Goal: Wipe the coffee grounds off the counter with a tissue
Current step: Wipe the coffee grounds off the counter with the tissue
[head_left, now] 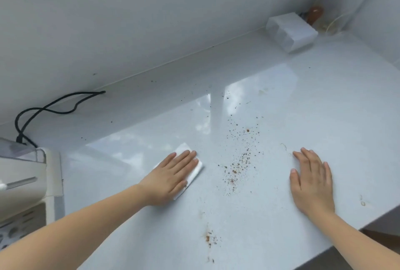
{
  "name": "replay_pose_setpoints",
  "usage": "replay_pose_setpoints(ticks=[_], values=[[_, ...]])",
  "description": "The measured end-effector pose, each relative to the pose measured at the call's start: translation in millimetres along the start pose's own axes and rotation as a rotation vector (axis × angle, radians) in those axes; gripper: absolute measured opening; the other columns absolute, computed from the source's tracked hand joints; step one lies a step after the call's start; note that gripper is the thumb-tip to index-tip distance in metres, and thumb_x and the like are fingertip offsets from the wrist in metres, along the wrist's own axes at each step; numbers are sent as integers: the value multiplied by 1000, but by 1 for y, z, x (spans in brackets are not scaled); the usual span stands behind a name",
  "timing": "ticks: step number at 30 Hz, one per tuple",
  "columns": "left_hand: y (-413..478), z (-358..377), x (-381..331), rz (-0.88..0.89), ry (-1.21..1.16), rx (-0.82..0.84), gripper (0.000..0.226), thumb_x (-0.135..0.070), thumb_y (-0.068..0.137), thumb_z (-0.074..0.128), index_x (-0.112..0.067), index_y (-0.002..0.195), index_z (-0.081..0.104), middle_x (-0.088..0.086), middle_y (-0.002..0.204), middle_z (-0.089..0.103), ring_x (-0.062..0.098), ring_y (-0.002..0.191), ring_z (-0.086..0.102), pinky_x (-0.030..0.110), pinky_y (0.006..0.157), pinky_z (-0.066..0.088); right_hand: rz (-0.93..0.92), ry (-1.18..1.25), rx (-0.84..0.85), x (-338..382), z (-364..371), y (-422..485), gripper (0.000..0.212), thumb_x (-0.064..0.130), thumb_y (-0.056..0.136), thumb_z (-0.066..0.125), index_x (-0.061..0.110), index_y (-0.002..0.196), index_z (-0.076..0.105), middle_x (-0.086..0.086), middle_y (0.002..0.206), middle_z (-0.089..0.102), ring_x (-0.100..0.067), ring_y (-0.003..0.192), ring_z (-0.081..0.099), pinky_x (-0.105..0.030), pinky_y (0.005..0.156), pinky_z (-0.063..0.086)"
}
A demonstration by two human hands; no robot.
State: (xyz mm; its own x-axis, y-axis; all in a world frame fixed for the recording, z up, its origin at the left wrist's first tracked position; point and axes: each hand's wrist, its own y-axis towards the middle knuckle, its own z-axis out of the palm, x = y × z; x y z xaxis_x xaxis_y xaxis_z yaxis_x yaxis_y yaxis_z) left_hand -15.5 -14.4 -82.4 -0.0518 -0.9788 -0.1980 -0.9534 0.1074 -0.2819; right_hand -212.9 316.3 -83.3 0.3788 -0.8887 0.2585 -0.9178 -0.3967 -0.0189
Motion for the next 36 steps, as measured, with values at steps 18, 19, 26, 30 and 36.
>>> replay_pose_setpoints(ticks=[18,19,26,30,36], values=[[-140,74,-171,-1139,-372,-249,62,-29,99,22,-20,147,-14,-2,158,-19,9,144,-20,35,118,-9,-79,145,-38,-12,6,1,43,17,93,45,10,135,41,-11,147,37,-26,140,24,-50,116,11],[-136,75,-185,-1239,-383,-264,61,-29,99,23,-19,148,-11,0,159,-16,13,146,-16,37,118,-5,-78,175,-44,-12,5,1,42,17,93,44,10,134,41,-12,147,37,-26,140,25,-49,116,11],[-57,64,-302,-1558,-656,-290,64,-37,98,20,-16,147,-16,0,159,-19,16,146,-13,39,117,0,-56,534,15,-16,-15,-4,37,10,93,45,2,129,44,-21,134,48,-37,126,41,-48,111,26],[-26,41,-330,-1583,-997,-353,59,-39,99,17,-19,149,-6,-7,159,-16,11,146,-13,37,117,0,-37,853,295,-21,-44,-23,27,14,97,41,12,122,48,-6,124,55,-24,114,52,-33,94,38],[20,2,-357,-1515,-1400,-452,57,-37,100,19,-15,150,3,-9,159,-12,18,146,-10,44,118,8,-264,790,636,-31,-73,-86,23,8,94,45,24,90,61,2,91,68,-13,82,67,-22,73,47]])
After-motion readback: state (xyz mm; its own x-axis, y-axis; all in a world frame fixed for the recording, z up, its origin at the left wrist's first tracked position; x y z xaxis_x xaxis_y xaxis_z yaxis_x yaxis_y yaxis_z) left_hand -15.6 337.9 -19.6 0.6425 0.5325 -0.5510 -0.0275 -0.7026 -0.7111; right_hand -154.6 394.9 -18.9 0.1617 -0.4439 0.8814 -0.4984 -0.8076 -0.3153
